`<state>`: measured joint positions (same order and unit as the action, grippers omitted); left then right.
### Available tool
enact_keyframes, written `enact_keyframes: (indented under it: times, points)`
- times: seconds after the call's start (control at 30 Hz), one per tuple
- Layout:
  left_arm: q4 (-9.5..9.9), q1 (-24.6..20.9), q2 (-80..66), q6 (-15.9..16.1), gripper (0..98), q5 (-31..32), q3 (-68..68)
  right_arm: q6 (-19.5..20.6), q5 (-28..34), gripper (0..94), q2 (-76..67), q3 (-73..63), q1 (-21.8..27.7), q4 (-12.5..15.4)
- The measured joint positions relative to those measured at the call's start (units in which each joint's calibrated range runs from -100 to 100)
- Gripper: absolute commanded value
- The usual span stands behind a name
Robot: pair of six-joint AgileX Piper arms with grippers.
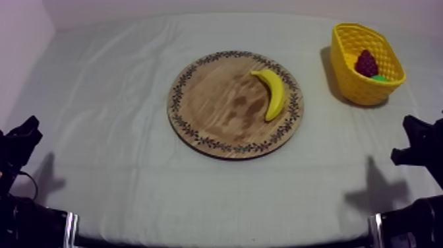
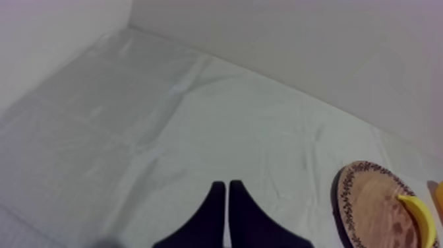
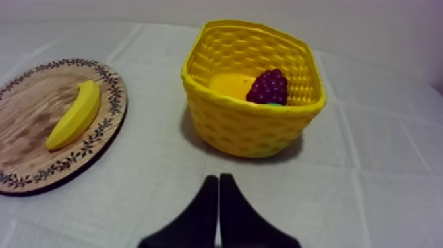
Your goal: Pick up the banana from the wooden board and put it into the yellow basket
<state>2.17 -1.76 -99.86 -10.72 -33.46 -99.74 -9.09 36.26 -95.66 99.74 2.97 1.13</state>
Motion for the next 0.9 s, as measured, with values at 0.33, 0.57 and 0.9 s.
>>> enact_keyframes:
  times: [0.33, 0.57, 0.9]
  points:
    - [0.0, 0.0, 0.0, 0.0, 0.1, 0.0, 0.0, -0.35, 0.0, 0.3, 0.0, 0.0, 0.71, 0.0]
    - [0.0, 0.0, 0.0, -0.03, 0.1, 0.0, 0.0, -0.35, 0.0, 0.3, 0.0, 0.0, 0.71, 0.0]
    - [0.0, 0.0, 0.0, -0.03, 0.1, 0.0, 0.0, -0.35, 0.0, 0.3, 0.0, 0.0, 0.71, 0.0]
